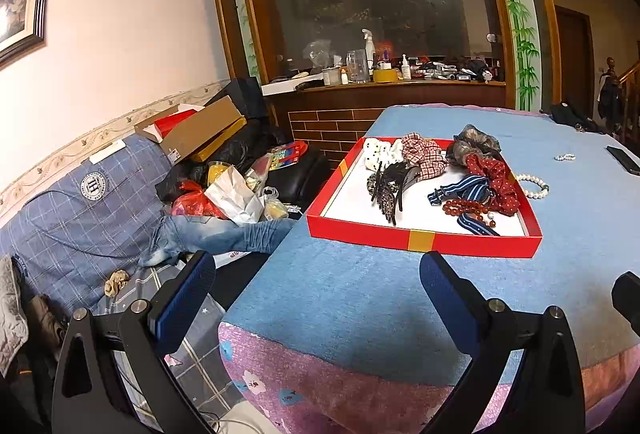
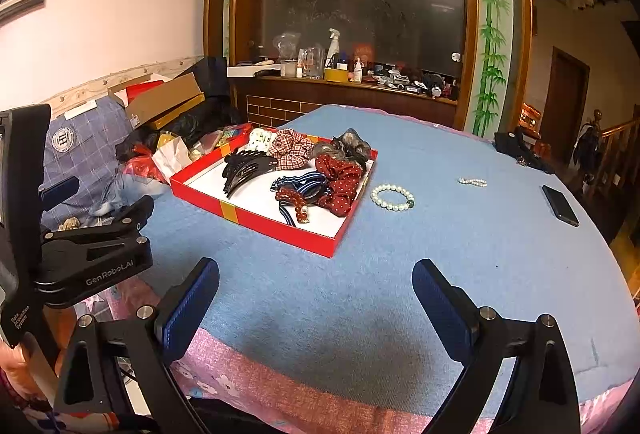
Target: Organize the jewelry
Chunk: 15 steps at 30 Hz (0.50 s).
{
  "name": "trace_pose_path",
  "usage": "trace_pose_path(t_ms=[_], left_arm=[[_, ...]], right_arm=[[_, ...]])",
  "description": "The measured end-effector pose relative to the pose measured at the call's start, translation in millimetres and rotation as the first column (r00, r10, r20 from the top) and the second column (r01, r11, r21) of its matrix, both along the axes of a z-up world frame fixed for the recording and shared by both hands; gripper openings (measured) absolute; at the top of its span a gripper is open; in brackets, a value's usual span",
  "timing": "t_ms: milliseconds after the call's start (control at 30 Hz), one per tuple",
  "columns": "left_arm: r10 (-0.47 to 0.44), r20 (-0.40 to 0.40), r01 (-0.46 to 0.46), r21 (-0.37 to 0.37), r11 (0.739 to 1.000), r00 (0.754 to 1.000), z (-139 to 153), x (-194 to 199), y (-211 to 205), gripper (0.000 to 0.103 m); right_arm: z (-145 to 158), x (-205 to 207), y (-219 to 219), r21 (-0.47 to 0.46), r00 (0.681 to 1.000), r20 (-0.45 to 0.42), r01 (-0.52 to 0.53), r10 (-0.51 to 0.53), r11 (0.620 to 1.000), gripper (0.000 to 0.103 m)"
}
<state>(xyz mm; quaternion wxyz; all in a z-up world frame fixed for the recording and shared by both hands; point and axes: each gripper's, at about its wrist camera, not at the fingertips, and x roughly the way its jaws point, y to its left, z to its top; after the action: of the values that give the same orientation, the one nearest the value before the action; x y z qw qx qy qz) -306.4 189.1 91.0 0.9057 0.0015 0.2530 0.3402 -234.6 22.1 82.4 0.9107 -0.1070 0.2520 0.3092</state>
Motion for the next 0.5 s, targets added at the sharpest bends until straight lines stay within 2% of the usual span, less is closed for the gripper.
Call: trace_pose_path(t_ms=[500], left_arm=[[0.003,-0.008,-0.003,-0.008,1.000,1.000,-2.5,1.5,1.3,0.102]], right_arm=[[-4.0,0.6,3.9,-0.014,1.000,-0.027,-0.003,0.003,1.000,0.100]])
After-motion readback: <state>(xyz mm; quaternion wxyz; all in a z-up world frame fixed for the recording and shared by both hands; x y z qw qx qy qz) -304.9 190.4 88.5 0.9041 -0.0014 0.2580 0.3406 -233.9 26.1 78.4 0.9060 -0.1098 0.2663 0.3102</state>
